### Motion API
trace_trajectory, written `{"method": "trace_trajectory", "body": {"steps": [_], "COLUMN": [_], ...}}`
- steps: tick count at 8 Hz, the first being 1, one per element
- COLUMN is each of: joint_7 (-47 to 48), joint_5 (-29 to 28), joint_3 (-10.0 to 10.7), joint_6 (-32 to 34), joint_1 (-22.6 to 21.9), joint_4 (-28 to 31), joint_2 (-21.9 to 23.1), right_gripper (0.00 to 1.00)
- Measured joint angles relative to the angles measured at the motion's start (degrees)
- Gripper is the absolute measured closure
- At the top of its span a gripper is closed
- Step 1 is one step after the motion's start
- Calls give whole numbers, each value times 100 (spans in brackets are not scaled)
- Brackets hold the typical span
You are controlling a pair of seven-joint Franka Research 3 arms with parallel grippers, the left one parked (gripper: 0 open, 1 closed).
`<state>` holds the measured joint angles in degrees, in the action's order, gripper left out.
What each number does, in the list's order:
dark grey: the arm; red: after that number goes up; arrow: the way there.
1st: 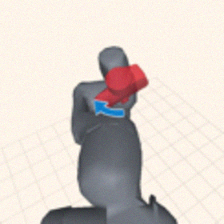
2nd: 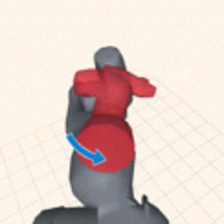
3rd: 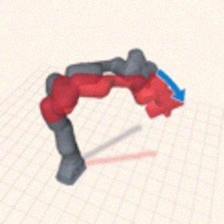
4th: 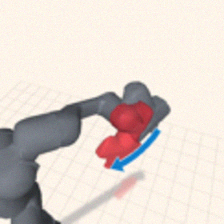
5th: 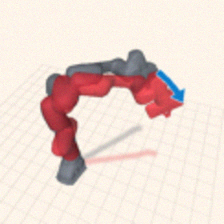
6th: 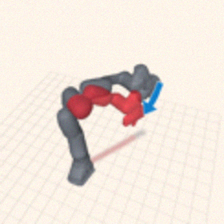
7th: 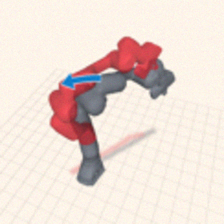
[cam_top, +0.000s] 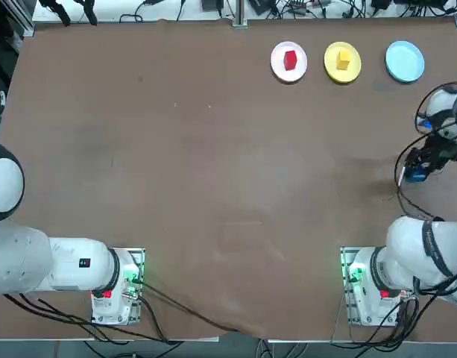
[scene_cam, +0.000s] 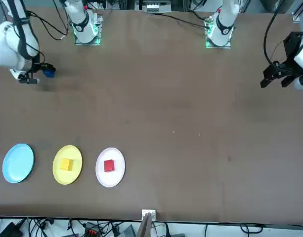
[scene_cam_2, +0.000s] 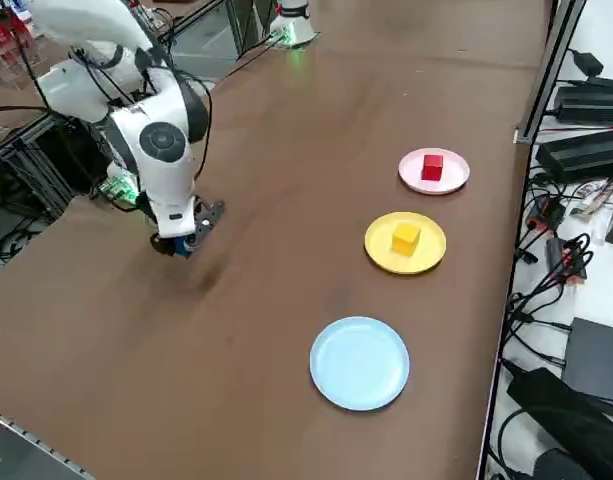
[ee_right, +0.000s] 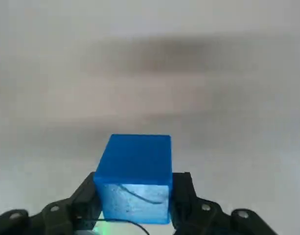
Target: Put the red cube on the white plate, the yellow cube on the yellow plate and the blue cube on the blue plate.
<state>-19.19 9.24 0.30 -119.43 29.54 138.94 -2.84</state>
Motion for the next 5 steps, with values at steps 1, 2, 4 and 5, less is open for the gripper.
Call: {"method": "trace_trajectory", "body": {"steps": [1, 2, 4, 5], "joint_7": [192, 392, 710, 742], "joint_5": [-6, -23, -178, -188], "joint_3": [-32, -53, -80, -80], "joint_6": [398, 673, 1215, 1447], "joint_1": [-203, -433, -807, -883], "joint_4": [-573, -1213, -2943, -3865], "joint_2": [-38, -242, -1150, -1731], "right_gripper": [30, 30, 30, 30]}}
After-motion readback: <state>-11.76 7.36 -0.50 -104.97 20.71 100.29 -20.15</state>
